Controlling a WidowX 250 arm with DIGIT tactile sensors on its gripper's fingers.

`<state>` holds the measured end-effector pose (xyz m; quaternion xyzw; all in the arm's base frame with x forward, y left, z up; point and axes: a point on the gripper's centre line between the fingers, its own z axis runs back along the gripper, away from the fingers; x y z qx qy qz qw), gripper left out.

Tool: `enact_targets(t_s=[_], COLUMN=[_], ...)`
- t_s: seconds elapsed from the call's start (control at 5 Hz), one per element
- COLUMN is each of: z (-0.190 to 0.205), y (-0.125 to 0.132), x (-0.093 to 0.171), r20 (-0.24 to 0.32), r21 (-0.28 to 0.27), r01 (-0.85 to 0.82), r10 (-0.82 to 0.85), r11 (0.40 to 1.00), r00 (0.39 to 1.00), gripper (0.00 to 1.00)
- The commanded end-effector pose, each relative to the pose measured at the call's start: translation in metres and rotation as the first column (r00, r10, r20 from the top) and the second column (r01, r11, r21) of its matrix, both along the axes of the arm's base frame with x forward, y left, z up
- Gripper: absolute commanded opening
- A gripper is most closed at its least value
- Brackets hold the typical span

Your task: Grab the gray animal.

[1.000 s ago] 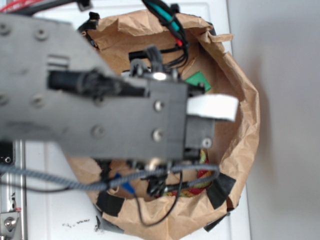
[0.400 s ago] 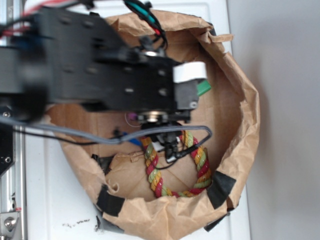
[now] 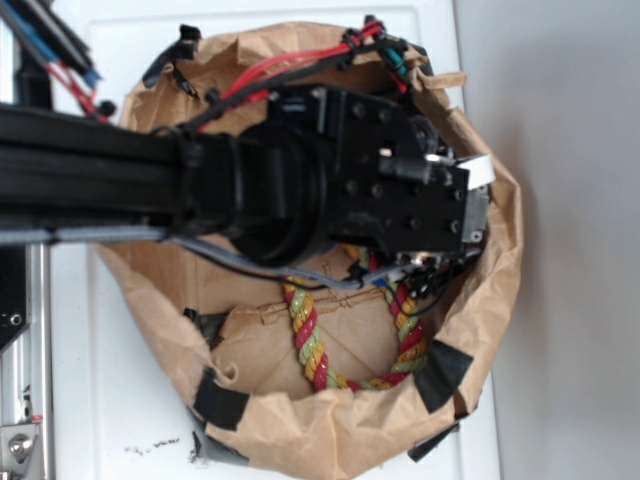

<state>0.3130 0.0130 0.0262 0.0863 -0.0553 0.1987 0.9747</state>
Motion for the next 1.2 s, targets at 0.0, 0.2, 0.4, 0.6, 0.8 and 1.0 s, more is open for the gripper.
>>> enact_targets(t_s=[0.0,0.2,0.4,0.6,0.8,1.0], z=[0.019,0.044,0.073,0.105,0.142,0.165], y=[-0.015,-0.022,-0.024,-0.021,-0.011,-0.003], x=[-0.002,0.0,-0.01,-0.021,-0.031,-0.045], r20=[0.06,0.058,0.036,0.016,0.008,0.087], r21=[-0.032,-0.084,-0.104,-0.14,-0.164,-0.208], r01=[0.036,0.061,0.121,0.153,0.193,0.303], r10=[-0.034,-0.056,-0.118,-0.152,-0.194,-0.291], r11=[0.999,0.995,0.987,0.978,0.967,0.93], r00=[0.998,0.997,0.992,0.988,0.981,0.953], gripper=[0.0,0.0,0.0,0.0,0.0,0.08])
